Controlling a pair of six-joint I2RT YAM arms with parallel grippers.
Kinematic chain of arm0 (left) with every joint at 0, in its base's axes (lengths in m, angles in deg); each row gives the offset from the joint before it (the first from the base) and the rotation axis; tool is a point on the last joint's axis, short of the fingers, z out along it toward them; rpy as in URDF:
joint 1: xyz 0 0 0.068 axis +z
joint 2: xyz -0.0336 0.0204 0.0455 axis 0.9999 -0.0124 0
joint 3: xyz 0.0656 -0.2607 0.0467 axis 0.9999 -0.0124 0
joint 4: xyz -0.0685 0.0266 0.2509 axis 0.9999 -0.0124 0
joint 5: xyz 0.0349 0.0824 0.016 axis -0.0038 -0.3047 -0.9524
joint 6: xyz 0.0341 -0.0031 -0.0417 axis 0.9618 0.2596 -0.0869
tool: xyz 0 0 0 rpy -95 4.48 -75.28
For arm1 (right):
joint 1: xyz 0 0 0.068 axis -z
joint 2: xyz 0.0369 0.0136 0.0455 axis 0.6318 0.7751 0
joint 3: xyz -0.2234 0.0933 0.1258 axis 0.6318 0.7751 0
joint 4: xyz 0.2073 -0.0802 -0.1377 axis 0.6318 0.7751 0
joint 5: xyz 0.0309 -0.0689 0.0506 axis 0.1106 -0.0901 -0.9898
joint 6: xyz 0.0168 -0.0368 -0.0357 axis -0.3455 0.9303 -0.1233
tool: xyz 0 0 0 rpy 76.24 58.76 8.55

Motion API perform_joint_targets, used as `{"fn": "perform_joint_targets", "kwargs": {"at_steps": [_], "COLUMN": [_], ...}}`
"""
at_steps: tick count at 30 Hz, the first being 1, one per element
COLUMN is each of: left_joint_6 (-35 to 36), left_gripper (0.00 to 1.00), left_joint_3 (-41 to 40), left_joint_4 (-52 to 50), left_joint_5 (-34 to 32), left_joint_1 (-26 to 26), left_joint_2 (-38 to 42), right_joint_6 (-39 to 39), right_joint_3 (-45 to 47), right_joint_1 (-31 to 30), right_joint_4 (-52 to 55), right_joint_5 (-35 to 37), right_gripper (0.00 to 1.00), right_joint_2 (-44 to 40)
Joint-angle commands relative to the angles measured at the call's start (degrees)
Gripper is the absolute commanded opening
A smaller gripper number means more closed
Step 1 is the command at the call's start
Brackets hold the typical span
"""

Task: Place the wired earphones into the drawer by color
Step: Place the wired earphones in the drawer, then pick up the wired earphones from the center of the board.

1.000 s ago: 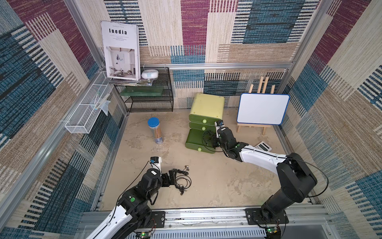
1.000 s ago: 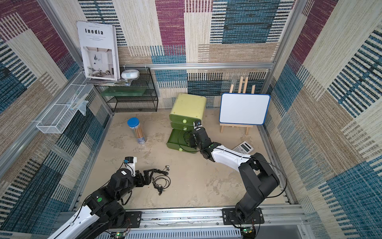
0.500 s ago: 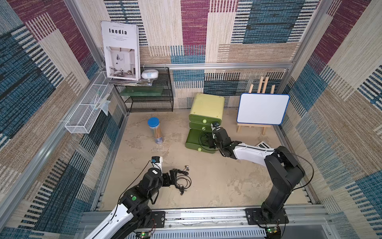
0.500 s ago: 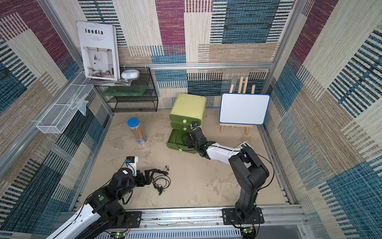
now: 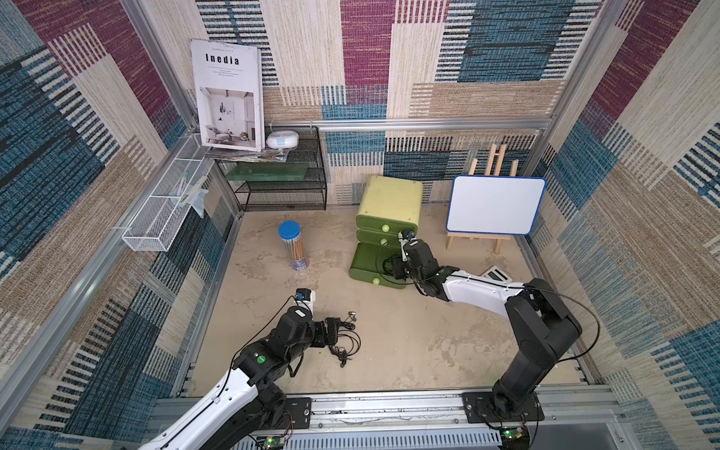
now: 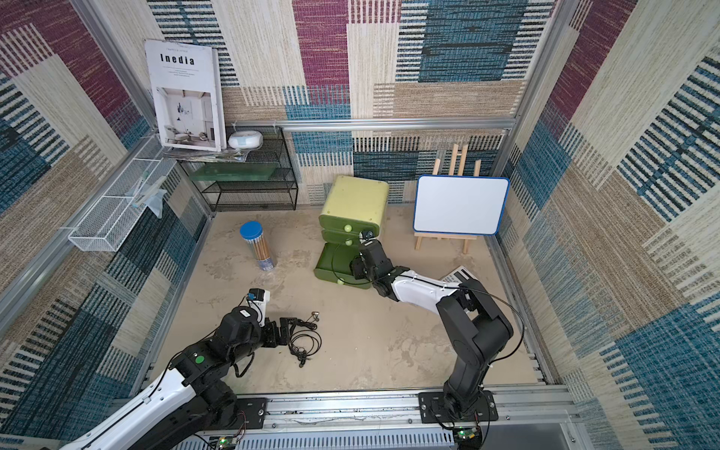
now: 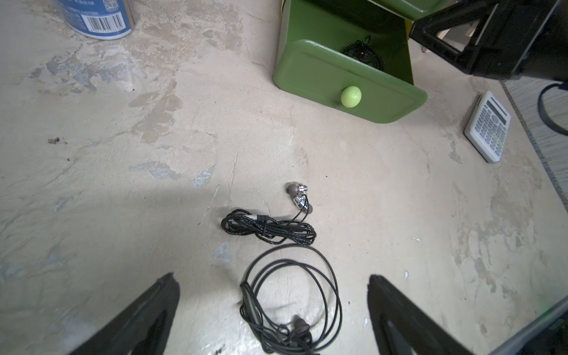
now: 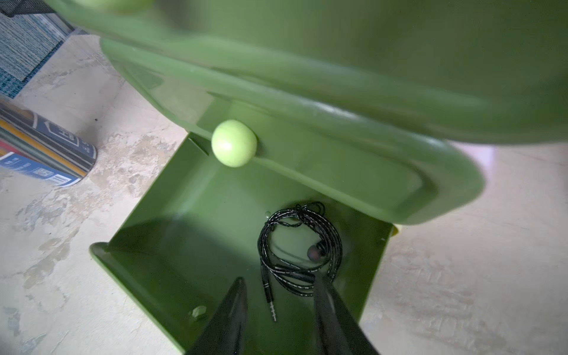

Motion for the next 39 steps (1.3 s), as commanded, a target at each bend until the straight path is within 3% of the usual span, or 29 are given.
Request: {"fn": "perform_joint_targets", "kwargs": {"at_steps": [1, 10, 21, 27, 28, 29, 39], "left_joint_6": [0.7, -1.3, -5.8, -8.3, -8.7, -9.3, -12.0], "left_gripper": [0.98, 0.97, 0.96, 0.96, 0.97, 0.97, 0.97], "left_joint_3": [1.3, 3.3, 1.3, -0.4, -0.5, -0.6, -0.3], "left_joint_4": [-0.3, -0.6, 7.1, 13.3, 14.0, 14.5, 19.3], "left_joint_5": [2.3, 4.7, 7.0, 8.2, 8.0, 7.7, 7.0], "left_joint_1": [0.0, 0.0, 0.0, 0.0, 0.0, 0.0, 0.0], "left_joint_2": [-1.3, -6.0, -12.0, -16.2, -17.0, -17.9, -25.1], "right_joint_6": [-0.1, 1.9, 2.0, -0.2, -0.2, -0.1, 3.0], "right_joint_3": [1.4, 10.1, 22.4, 28.1, 28.6, 29.2, 32.2], "right_joint_1": [0.0, 0.1, 0.1, 0.2, 0.3, 0.2, 0.5], "right_joint_4": [-0.1, -1.7, -5.1, -8.9, -9.2, -9.5, -9.4], "right_joint_5": [-1.5, -0.5, 7.6, 10.7, 10.6, 10.0, 9.7], "right_gripper": [0.44, 0.51, 0.59, 0.82, 0.88, 1.00, 1.00], "right_joint_2": [-2.4, -12.5, -24.4, -32.5, -33.7, -34.9, -40.2]}}
